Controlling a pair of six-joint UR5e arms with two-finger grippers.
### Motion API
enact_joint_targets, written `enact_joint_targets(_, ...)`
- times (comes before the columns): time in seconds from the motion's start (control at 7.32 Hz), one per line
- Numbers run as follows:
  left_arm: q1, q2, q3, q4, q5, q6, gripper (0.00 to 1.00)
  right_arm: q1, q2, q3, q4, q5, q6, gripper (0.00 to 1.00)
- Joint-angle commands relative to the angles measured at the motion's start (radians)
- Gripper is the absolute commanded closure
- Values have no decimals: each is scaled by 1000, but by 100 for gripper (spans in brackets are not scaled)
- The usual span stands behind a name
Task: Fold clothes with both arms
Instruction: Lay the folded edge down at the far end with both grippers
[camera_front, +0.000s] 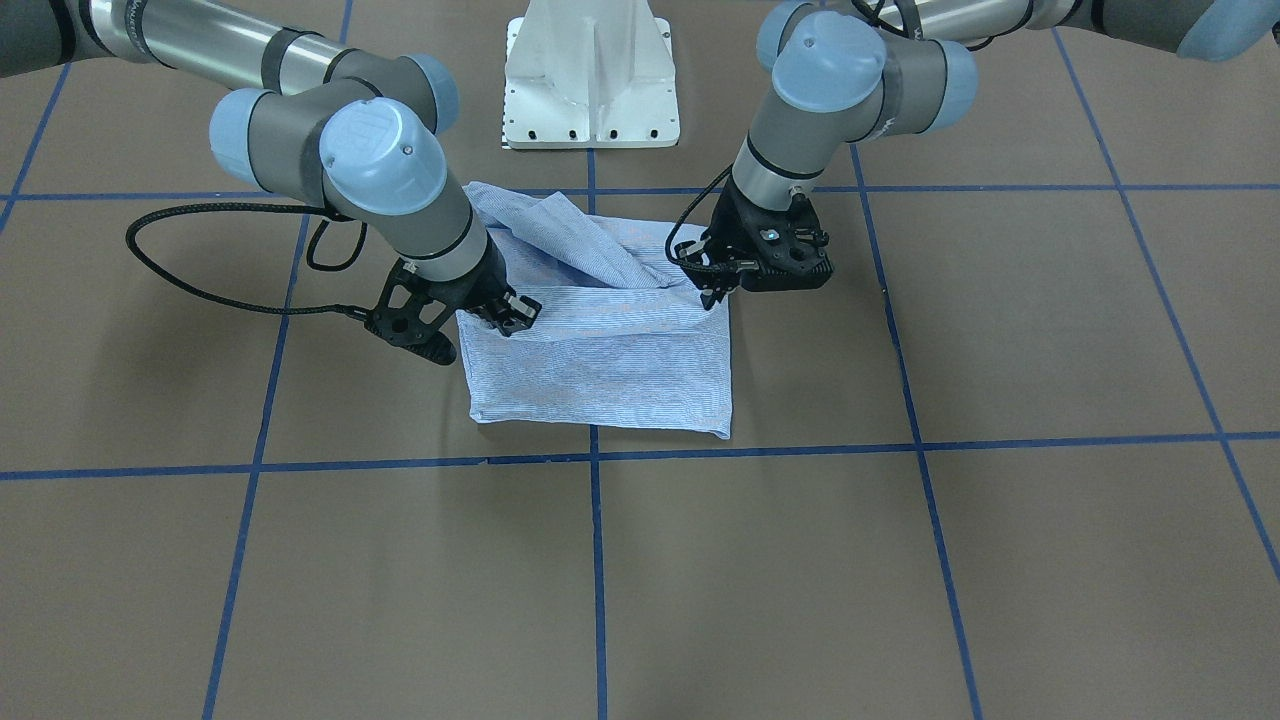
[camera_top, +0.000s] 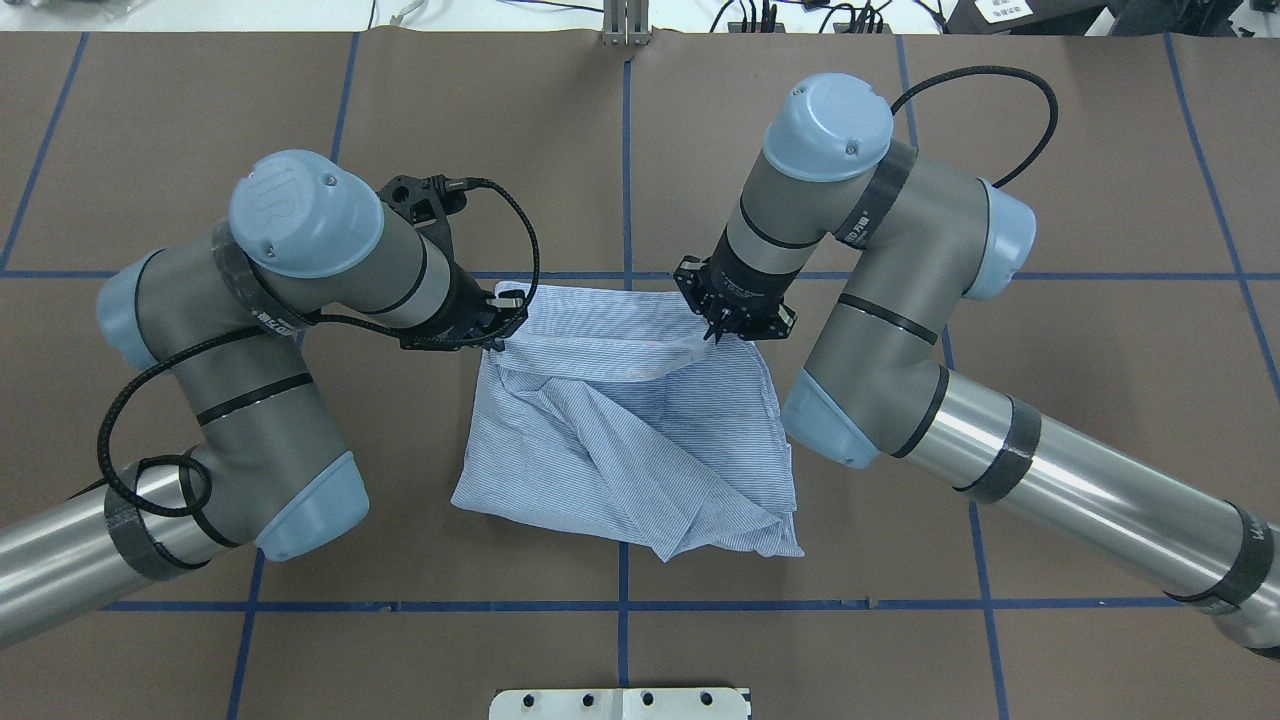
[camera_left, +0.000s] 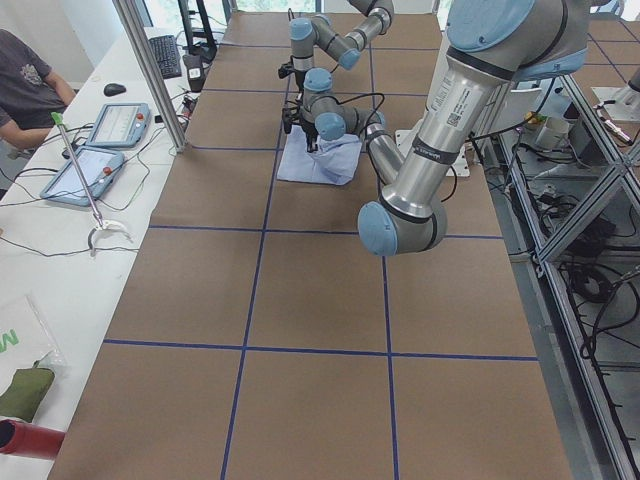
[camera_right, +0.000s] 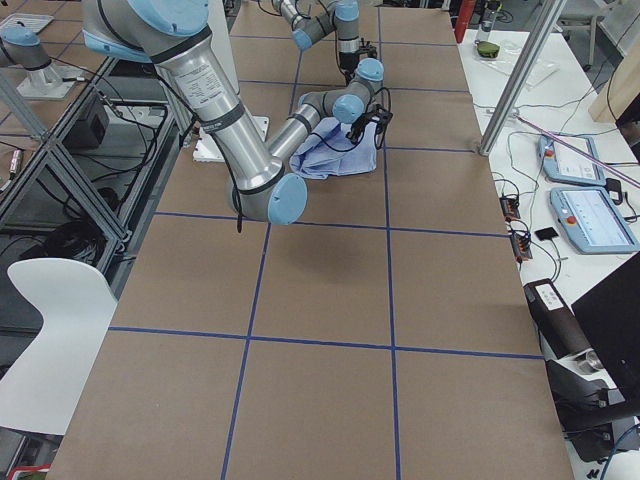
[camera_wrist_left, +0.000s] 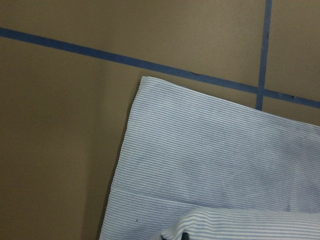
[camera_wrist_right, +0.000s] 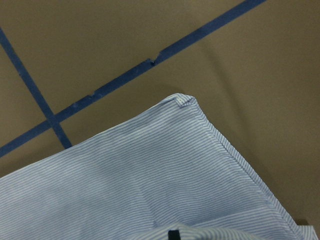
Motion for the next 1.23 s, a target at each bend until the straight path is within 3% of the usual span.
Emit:
enact_joint_targets(0.0, -18, -16, 85, -81, 1, 3, 100, 1, 45, -77, 9, -1, -19, 100)
enact_joint_targets(0.68, -26, -16, 108, -92, 1, 5, 100, 6, 49, -134, 80, -20, -36, 100)
enact_joint_targets(0.82, -26, -16, 110, -92, 2, 2, 100, 6, 52, -134, 82, -22, -37, 60)
enact_joint_targets(0.96, -26, -16, 117, -99, 2, 2, 47, 7, 52, -134, 89, -31, -39, 1)
enact_joint_targets(1.09, -27, -16, 126, -113, 7, 0, 0, 27, 46, -134, 114, -25, -62, 0)
